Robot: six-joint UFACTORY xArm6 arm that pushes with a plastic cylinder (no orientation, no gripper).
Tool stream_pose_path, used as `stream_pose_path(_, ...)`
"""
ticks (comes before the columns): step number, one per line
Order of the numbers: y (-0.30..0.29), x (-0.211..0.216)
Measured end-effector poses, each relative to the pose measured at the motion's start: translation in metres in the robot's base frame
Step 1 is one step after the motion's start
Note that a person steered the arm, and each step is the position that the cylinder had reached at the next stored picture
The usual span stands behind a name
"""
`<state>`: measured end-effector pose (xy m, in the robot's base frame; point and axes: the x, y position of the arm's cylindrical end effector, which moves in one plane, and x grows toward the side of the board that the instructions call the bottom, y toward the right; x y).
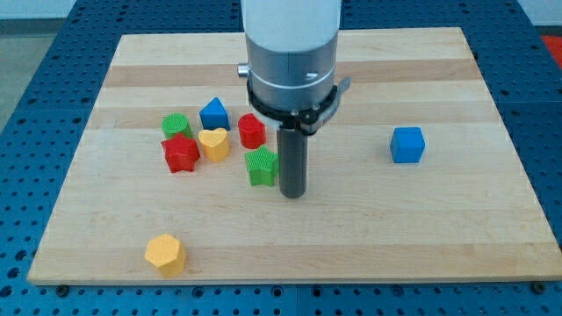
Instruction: Move the green star close to the red circle
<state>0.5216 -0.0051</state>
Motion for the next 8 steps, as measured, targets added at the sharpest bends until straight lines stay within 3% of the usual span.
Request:
stream_pose_path(2, -0.04, -0.008)
stream_pose_path(8, -0.058, -0.026)
